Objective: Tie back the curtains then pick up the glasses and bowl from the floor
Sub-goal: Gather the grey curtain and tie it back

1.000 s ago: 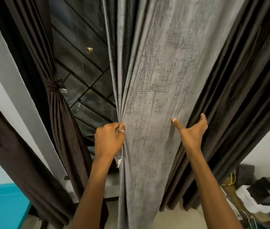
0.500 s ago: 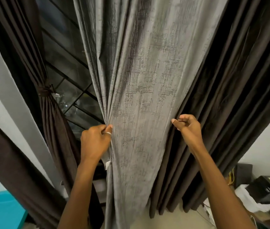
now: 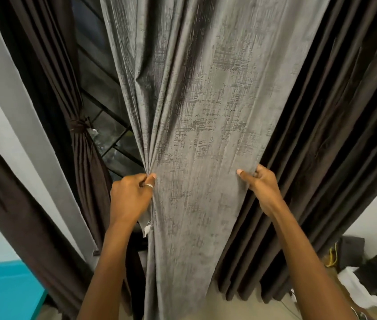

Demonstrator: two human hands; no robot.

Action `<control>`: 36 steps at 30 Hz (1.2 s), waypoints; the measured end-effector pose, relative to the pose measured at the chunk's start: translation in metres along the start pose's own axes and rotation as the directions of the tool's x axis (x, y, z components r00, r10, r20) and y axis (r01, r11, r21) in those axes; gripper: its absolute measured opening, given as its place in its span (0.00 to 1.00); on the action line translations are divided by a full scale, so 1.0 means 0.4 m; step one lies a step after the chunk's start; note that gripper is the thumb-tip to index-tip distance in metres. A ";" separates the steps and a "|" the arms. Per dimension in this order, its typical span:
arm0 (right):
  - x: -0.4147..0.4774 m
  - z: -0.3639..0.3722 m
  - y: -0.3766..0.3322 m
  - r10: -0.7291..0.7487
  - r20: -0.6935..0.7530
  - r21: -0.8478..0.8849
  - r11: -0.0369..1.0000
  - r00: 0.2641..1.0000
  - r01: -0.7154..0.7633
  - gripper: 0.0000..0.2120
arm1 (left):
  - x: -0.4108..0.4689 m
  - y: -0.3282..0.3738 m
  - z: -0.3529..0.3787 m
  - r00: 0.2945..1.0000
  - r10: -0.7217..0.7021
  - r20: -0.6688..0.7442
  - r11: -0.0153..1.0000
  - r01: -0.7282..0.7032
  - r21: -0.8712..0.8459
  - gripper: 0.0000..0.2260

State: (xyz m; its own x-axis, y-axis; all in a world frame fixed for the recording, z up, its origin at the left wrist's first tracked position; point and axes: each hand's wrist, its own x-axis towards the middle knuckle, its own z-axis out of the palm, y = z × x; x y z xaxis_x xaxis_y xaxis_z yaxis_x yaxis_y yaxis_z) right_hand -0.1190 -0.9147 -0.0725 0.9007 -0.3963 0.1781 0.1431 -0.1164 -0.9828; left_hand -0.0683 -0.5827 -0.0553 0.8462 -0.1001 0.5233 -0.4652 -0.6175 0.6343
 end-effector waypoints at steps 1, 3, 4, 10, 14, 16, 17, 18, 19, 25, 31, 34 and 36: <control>-0.002 -0.005 0.004 -0.013 -0.016 0.005 1.000 1.000 0.013 0.14 | 0.002 -0.003 -0.001 1.000 0.002 -0.002 1.000 -0.002 0.003 0.25; -0.007 -0.016 0.003 -0.022 -0.071 -0.008 1.000 0.997 0.022 0.08 | 0.006 -0.006 -0.003 1.000 0.009 -0.002 1.000 -0.009 0.013 0.25; -0.010 -0.022 0.003 -0.029 -0.116 -0.049 0.999 0.993 0.023 0.04 | 0.007 -0.006 -0.001 1.000 0.014 -0.003 1.000 -0.014 0.021 0.25; -0.119 0.048 -0.005 -0.354 -0.419 -0.518 0.849 0.836 0.100 0.23 | -0.017 0.032 0.041 0.998 -0.048 -0.042 0.998 0.049 0.026 0.25; -0.192 0.158 0.002 -0.500 -0.337 -0.605 0.764 0.798 0.224 0.15 | -0.042 0.078 0.083 0.999 -0.022 -0.034 0.999 0.023 0.026 0.23; -0.205 0.210 0.004 -0.511 -0.273 -0.614 0.745 0.815 0.261 0.06 | -0.054 0.104 0.105 1.000 -0.007 -0.017 1.000 0.007 0.005 0.21; -0.209 0.235 0.004 -0.515 -0.232 -0.613 0.736 0.825 0.287 0.04 | -0.060 0.115 0.116 1.000 0.005 -0.007 1.000 -0.005 0.006 0.20; -0.214 0.257 0.002 -0.513 -0.190 -0.599 0.736 0.837 0.315 0.04 | -0.065 0.125 0.125 1.000 0.019 0.005 1.000 -0.019 0.007 0.19; -0.219 0.278 0.000 -0.500 -0.149 -0.577 0.745 0.853 0.336 0.04 | -0.070 0.131 0.133 0.999 0.032 0.015 1.000 -0.032 0.000 0.17; -0.231 0.345 -0.007 -0.459 -0.049 -0.527 0.766 0.887 0.368 0.09 | -0.081 0.123 0.138 0.995 0.078 0.059 0.995 -0.073 -0.072 0.05; -0.235 0.355 0.000 -0.433 0.016 -0.492 0.781 0.901 0.385 0.12 | -0.078 0.115 0.119 0.985 0.044 0.168 0.985 -0.015 -0.169 0.08; -0.245 0.350 0.006 -0.427 0.049 -0.413 0.815 0.903 0.407 0.12 | -0.079 0.130 0.124 0.981 -0.037 0.191 0.970 0.081 -0.229 0.13; -0.248 0.346 0.013 -0.416 0.063 -0.377 0.832 0.907 0.407 0.11 | -0.079 0.140 0.132 0.983 -0.076 0.170 0.970 0.112 -0.217 0.16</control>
State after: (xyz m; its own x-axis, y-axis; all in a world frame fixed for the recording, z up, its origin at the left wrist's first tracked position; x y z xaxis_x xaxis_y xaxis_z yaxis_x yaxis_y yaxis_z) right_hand -0.1509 -0.7500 -0.1021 0.7834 -0.2539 0.5674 0.3315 -0.6015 -0.7268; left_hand -0.1073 -0.6554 -0.0662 0.9109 -0.1840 0.3694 -0.4123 -0.4407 0.7973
